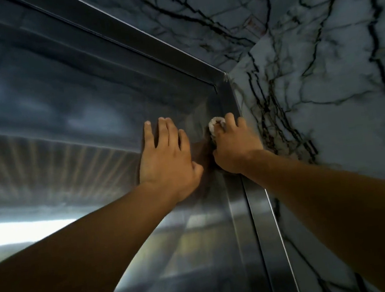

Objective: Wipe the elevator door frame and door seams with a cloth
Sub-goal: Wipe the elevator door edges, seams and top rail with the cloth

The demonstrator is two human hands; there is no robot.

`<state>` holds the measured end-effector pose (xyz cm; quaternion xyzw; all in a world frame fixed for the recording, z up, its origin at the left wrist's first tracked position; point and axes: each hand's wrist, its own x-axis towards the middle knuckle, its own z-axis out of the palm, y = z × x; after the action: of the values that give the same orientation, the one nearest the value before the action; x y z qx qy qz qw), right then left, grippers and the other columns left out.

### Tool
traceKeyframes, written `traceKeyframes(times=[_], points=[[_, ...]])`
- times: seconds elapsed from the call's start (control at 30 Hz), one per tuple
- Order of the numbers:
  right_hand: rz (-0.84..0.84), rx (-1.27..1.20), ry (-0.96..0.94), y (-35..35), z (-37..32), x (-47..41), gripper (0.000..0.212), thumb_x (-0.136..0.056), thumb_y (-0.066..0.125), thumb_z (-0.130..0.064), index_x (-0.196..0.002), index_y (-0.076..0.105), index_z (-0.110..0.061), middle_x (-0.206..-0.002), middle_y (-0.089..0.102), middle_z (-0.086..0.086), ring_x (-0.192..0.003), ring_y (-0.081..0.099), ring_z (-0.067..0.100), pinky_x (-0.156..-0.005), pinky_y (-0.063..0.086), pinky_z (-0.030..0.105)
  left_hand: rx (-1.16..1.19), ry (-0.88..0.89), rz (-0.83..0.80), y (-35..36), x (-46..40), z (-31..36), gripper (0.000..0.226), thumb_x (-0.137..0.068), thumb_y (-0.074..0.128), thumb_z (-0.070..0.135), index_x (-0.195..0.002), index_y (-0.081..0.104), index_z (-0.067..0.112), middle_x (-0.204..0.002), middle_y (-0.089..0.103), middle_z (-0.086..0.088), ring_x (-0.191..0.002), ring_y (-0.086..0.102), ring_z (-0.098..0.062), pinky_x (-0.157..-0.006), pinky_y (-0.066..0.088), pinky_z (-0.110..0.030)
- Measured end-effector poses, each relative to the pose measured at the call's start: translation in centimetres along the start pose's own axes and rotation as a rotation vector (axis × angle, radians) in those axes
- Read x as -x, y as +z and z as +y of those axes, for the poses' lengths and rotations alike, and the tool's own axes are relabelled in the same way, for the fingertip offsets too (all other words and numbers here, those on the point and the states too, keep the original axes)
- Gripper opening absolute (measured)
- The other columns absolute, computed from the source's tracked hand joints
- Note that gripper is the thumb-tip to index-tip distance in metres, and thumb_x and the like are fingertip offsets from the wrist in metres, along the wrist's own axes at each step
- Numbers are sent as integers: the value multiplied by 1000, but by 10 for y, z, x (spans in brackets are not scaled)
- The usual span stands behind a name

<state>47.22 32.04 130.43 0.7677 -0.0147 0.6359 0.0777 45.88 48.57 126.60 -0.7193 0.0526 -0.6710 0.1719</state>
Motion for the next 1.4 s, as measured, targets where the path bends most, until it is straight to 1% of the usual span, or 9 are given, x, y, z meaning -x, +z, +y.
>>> traceKeyframes(times=[0.27,0.37,0.53,0.63,0.83,0.93,1.13,1.3,1.4], points=[[-86,-20,8,1,-2,47,65,-89,54,-39,-143,35,-8,-143,26,17,-122,36,36,-97,40,40,41,31,-80,-12,38,10,82,-92,29,58,-155,17,6,-162,5,-29,-151,-3,-42,-118,-2,-66],[-118,-45,14,1,-4,63,67,-89,54,-41,-144,34,-8,-143,25,18,-123,35,36,-98,40,41,40,67,-110,-12,58,25,84,-93,28,59,-156,12,5,-162,1,-29,-151,-6,-43,-117,-1,-67],[-111,-30,-15,7,-3,90,65,-90,53,-38,-144,32,-9,-140,28,17,-120,37,33,-96,41,38,35,121,-159,-11,83,52,87,-95,25,59,-156,4,1,-163,-2,-29,-151,-9,-42,-117,-7,-66],[-80,-32,-21,11,-1,93,63,-90,53,-38,-143,35,-8,-137,31,17,-117,39,33,-95,41,38,3,125,-187,-10,93,61,86,-97,22,60,-156,0,1,-164,-5,-28,-151,-10,-42,-118,-8,-66],[-44,-55,-23,16,-1,100,61,-91,54,-38,-140,38,-7,-136,33,17,-117,40,32,-94,41,37,13,101,-185,-6,98,65,85,-96,21,61,-156,5,3,-165,1,-26,-152,-5,-40,-119,-5,-64],[-45,-76,-26,17,0,108,60,-91,54,-36,-140,37,-6,-136,34,17,-117,41,32,-94,42,37,15,92,-194,-9,103,68,86,-95,24,61,-157,7,4,-165,3,-25,-153,-3,-39,-119,-3,-64],[-60,-67,-47,21,-4,140,58,-94,49,-35,-142,36,-6,-136,34,17,-115,42,30,-92,42,36,13,96,-207,-8,129,73,84,-95,23,62,-157,10,6,-165,3,-24,-153,-1,-39,-119,0,-64],[-84,-55,-42,24,-5,166,66,-92,53,-40,-145,32,-6,-136,34,16,-115,42,29,-95,41,35,-9,98,-222,-13,149,81,86,-94,25,64,-157,10,7,-165,5,-25,-153,1,-40,-119,1,-63],[-108,-50,-40,30,-8,184,69,-91,56,-42,-146,32,-6,-136,34,16,-114,43,28,-94,42,35,-18,82,-227,-18,159,82,89,-94,24,67,-157,11,6,-164,8,-25,-153,3,-40,-120,2,-63]])
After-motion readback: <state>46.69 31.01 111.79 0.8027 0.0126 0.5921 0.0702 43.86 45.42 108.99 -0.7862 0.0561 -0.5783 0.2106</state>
